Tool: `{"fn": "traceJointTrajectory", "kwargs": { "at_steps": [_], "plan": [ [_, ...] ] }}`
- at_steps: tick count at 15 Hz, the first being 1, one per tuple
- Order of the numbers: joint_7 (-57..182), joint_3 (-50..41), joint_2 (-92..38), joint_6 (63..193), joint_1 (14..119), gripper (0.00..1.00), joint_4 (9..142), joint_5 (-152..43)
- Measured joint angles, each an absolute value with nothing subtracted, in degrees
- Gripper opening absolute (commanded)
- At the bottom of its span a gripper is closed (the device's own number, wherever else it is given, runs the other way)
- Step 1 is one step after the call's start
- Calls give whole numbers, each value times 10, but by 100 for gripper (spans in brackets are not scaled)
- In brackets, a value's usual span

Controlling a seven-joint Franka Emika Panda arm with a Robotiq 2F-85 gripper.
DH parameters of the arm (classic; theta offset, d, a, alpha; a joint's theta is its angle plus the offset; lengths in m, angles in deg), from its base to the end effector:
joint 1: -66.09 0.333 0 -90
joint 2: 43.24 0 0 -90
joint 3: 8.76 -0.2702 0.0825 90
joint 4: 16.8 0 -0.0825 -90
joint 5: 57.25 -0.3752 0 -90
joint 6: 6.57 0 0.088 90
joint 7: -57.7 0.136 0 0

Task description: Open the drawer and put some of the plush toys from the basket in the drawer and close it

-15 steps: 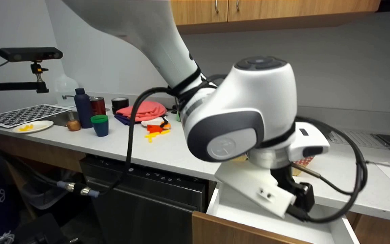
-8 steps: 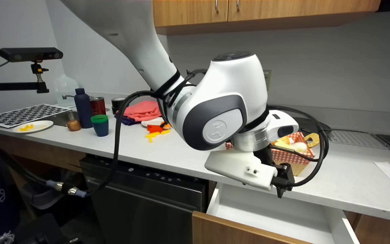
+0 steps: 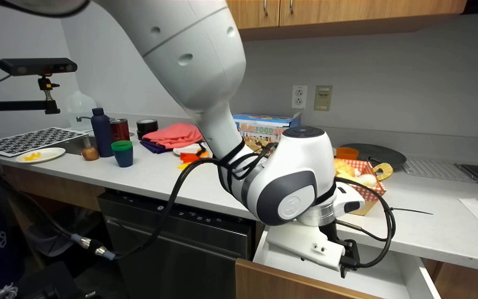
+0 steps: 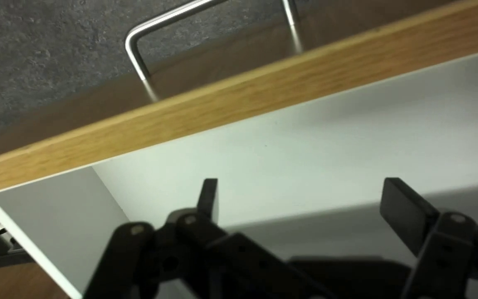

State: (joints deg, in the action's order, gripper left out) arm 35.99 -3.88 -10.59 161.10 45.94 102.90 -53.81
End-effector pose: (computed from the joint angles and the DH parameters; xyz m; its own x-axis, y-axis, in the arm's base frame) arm 0.5293 -0.2458 0.1150 0.9757 0.0364 0.2162 0.0001 -0.9862 0.1654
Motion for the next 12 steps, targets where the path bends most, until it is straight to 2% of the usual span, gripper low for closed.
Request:
{"fn": "traceJointTrajectory", "kwargs": {
  "at_steps": [7,12],
  "plan": [
    [460,82,-16,1602,543,100,931,-483],
    [558,171,25,1494,612,100,874,-438]
  ]
}}
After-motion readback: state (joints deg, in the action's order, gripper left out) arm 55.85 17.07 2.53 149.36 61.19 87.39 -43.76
